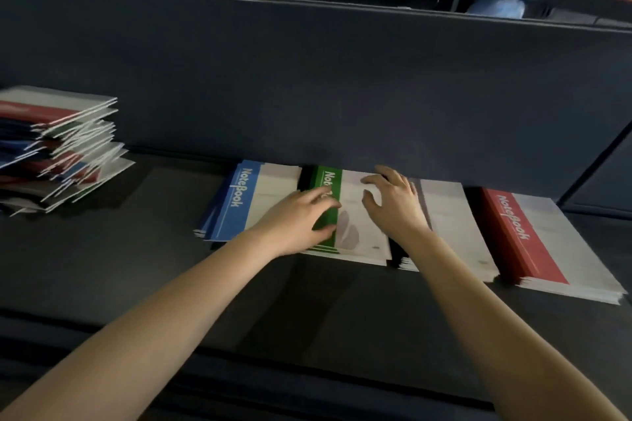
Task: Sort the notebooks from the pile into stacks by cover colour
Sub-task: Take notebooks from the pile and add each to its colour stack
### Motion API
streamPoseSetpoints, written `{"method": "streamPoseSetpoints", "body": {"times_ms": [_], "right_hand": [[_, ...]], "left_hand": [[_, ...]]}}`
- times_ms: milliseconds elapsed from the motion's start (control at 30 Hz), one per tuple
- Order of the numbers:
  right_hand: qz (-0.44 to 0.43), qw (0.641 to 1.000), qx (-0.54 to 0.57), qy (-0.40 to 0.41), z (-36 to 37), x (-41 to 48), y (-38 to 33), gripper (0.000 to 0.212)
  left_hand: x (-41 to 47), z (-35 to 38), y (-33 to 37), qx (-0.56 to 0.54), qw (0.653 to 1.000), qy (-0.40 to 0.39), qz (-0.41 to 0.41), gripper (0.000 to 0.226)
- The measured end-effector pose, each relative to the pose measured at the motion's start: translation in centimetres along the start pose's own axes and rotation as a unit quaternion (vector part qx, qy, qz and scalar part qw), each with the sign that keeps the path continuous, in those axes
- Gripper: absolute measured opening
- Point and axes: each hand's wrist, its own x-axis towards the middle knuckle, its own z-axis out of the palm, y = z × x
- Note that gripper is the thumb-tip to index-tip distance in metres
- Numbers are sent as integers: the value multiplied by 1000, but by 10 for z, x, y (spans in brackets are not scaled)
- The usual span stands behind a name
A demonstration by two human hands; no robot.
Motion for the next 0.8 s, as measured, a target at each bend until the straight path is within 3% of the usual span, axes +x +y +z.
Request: {"method": "streamPoseSetpoints", "body": {"times_ms": [233,533,800], "right_hand": [[-129,988,60,-59,44,38,-105,35],[-266,951,130,-93,97,78,-261,33],[-331,924,163,-101,125,98,-384,41]], "left_hand": [[-77,-29,-94,-3,991,40,-125,41],[-182,-84,-195,18,970,101,-220,36],[-246,-124,-262,9,943,150,-297,37]]}}
